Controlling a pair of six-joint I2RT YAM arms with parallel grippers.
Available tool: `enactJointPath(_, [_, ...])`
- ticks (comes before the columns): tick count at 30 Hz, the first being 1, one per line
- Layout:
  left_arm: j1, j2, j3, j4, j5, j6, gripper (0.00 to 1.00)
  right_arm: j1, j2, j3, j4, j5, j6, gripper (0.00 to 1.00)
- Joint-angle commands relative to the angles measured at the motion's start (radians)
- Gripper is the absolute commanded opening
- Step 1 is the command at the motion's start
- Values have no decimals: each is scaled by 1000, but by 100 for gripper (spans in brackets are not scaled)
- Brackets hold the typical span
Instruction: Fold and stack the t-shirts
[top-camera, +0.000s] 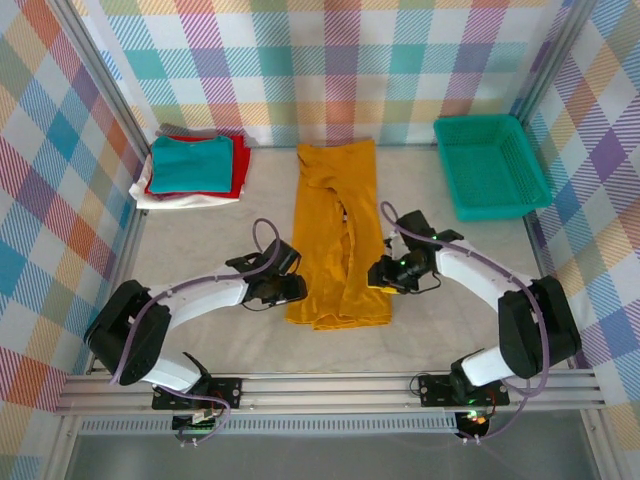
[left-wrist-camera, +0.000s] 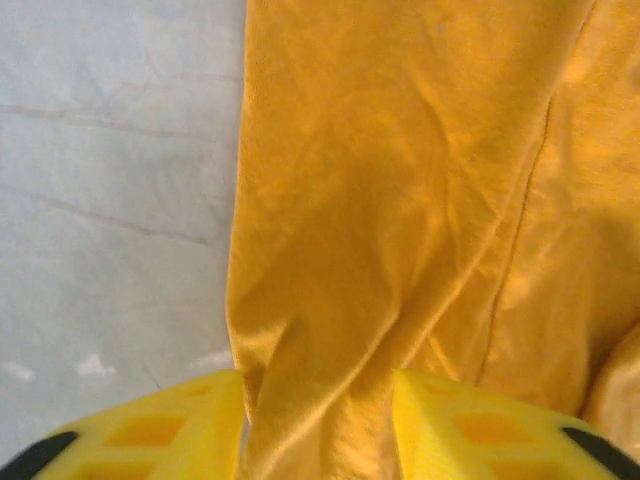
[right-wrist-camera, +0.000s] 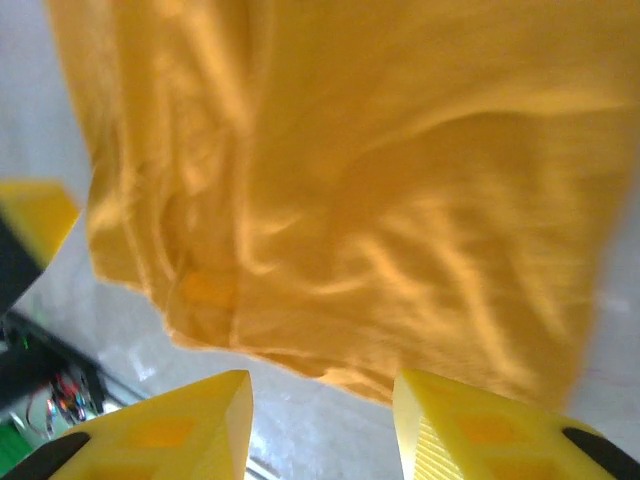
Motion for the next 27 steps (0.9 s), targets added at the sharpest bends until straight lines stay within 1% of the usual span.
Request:
enactJointPath(1, [12, -28, -34, -37, 79, -21, 49, -33, 4, -65, 41, -41, 64, 43])
enactJointPath(2, [12, -29, -41, -31, 95, -26, 51, -42, 0, -81, 53, -46, 69, 44])
enactJointPath(4, [12, -36, -62, -14, 111, -37, 58, -48, -6, -99, 60, -30, 76, 49])
enactJointPath(5, [10, -43, -80, 8, 122, -40, 60, -51, -6, -111, 69, -25, 77, 50])
enactJointPath(9, [3, -65, -107, 21, 143, -54, 65, -61, 2, -154, 109, -51, 92, 51])
enactJointPath(13, [-17, -57, -126, 56, 148, -57, 66, -61, 17, -185, 163, -68, 98, 52])
enactJointPath(16, [-49, -48, -123, 134, 158, -64, 64, -62, 44, -198, 202, -101, 98, 52])
enactJointPath(20, [-93, -24, -88, 178, 159, -53, 57, -61, 46, -219, 237, -128, 100, 51])
enactJointPath(23, [-112, 6, -68, 227, 169, -51, 53, -60, 43, -229, 258, -158, 106, 50])
enactJointPath(25, [-119, 30, -52, 249, 177, -54, 49, -60, 35, -239, 271, -172, 114, 48])
enactJointPath(27, [-129, 49, -40, 261, 178, -54, 47, -60, 23, -249, 269, -174, 120, 46])
